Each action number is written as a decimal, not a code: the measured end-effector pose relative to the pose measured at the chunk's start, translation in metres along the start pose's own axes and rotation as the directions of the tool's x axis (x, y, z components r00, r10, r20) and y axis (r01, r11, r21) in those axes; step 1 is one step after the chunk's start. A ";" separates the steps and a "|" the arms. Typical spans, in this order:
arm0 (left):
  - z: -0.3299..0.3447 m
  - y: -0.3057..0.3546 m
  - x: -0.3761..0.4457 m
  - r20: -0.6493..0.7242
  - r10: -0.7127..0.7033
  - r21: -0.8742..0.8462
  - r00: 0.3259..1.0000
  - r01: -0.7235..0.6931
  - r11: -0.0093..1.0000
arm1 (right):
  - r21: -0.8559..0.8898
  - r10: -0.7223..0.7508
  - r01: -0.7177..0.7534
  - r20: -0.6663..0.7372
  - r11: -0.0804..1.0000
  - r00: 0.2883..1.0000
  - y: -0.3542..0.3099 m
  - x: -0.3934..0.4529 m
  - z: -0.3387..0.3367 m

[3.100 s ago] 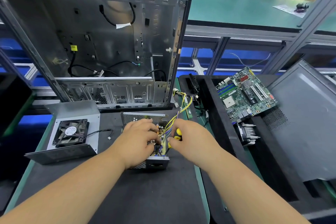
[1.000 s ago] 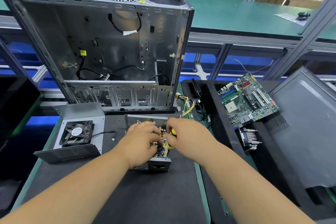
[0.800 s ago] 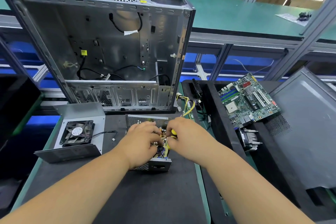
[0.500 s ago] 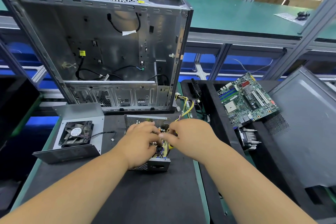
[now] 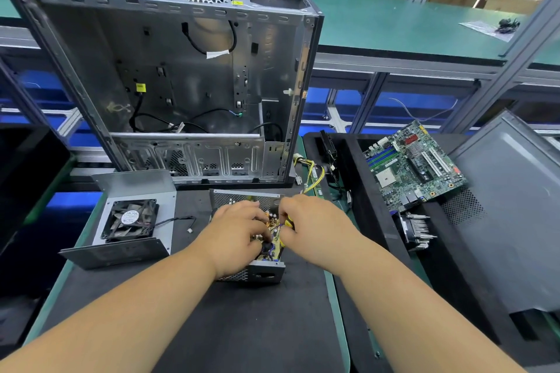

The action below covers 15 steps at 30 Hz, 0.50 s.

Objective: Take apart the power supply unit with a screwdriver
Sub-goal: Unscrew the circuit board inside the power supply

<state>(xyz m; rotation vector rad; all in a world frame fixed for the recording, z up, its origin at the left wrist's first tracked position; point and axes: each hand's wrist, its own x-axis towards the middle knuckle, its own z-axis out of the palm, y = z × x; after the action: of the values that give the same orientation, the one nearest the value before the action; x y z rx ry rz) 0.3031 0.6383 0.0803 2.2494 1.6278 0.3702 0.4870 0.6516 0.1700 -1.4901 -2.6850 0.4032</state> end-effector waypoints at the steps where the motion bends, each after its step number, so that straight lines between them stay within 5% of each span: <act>1: 0.000 0.000 0.000 0.003 0.001 0.000 1.000 -0.001 1.000 | -0.080 0.003 -0.004 -0.015 0.997 1.000 0.000 0.000 0.001; 15: 0.002 -0.002 0.000 -0.001 0.001 -0.020 1.000 -0.001 1.000 | 0.113 0.005 -0.006 0.004 0.994 1.000 -0.001 -0.003 0.003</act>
<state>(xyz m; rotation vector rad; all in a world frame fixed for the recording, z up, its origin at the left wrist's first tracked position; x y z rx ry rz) 0.3020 0.6390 0.0778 2.2359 1.6163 0.3858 0.4871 0.6483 0.1672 -1.4673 -2.6128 0.5482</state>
